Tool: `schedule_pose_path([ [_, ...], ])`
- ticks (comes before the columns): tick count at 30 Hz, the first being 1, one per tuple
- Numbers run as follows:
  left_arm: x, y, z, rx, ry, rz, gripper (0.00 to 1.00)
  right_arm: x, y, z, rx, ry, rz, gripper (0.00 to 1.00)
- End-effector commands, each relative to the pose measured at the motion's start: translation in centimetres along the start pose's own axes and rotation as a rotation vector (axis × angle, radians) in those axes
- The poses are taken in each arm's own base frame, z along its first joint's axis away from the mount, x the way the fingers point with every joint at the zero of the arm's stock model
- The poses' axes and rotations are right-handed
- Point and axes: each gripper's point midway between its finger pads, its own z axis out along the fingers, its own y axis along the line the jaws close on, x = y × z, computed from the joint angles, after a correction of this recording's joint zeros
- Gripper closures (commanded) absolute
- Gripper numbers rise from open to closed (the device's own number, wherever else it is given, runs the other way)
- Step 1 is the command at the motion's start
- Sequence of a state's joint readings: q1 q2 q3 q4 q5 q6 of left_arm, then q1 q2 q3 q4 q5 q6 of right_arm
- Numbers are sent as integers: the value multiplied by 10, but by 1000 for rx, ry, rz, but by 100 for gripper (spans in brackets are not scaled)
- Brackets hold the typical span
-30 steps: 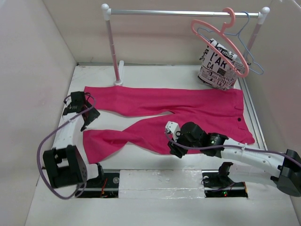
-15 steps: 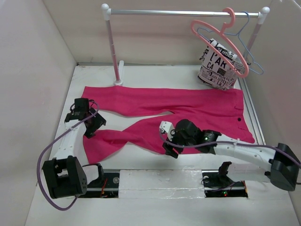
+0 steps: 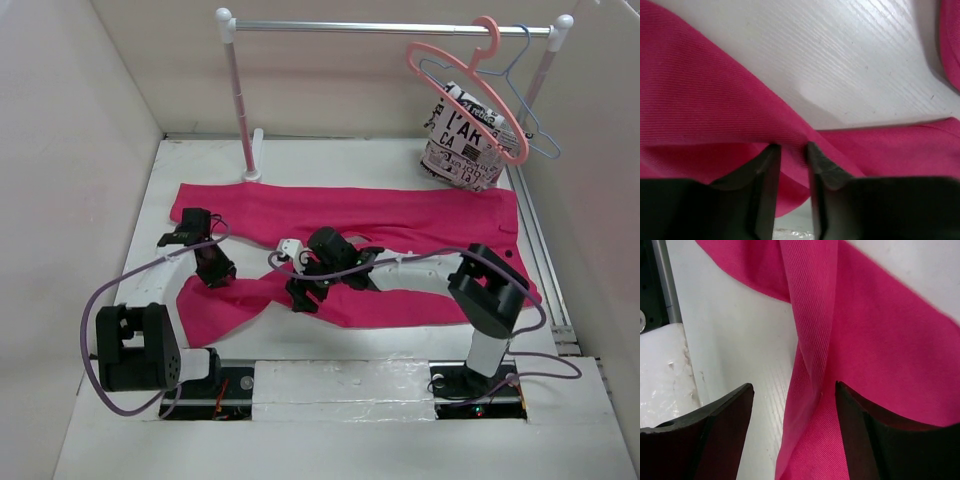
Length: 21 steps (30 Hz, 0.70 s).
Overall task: Place the trousers on the hanger
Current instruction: Flatten out the trousers at the center of the board.
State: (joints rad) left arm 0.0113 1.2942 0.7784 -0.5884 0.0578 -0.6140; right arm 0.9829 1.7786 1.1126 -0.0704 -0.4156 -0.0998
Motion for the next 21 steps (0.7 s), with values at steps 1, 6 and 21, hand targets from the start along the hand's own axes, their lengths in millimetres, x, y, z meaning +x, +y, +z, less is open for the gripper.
schedule_pose_path([
  [1,0,-3,-1,18,-9,21,78,-20,6,13,-64,-78,10,29],
  [6,-7,-4,-3,16,-36,30,100,-21,2,27,-96,-83,18,81],
  [21,-113,-124,-218,313,-530,70,100,-2,10,-26,26,-100,-17,100],
])
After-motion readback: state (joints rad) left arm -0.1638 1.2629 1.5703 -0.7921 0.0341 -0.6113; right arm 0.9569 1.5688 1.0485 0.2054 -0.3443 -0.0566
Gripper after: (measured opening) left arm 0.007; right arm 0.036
